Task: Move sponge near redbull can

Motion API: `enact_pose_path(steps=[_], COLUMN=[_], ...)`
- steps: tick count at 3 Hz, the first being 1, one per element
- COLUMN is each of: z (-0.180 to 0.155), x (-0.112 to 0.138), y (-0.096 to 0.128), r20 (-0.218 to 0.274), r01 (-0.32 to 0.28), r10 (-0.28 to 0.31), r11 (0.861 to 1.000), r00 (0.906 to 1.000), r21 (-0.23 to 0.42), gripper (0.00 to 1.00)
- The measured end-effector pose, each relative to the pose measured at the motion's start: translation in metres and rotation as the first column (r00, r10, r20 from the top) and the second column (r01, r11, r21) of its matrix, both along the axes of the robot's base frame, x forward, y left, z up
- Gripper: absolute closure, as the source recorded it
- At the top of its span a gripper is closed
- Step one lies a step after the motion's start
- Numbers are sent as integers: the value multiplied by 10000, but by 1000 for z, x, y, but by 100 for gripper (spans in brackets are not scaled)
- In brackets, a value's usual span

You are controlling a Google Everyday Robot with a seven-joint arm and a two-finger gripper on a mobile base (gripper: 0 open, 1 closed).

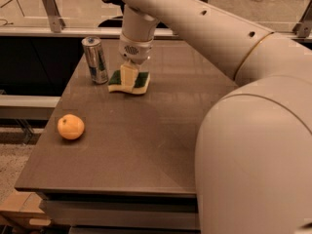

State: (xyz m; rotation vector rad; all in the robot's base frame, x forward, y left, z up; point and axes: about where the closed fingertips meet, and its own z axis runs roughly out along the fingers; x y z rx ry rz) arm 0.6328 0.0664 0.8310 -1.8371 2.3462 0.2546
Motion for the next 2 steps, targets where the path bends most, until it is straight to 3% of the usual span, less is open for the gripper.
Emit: enact_pose_path(steps=[1, 2], z=[-2, -4], x=[1, 2], y=[2, 4], r20=[11, 20], r01=[-5, -13], r10=[5, 13], r11=[10000, 10000], r00=[10000, 10000], r21=[25, 45], gripper=[83, 59])
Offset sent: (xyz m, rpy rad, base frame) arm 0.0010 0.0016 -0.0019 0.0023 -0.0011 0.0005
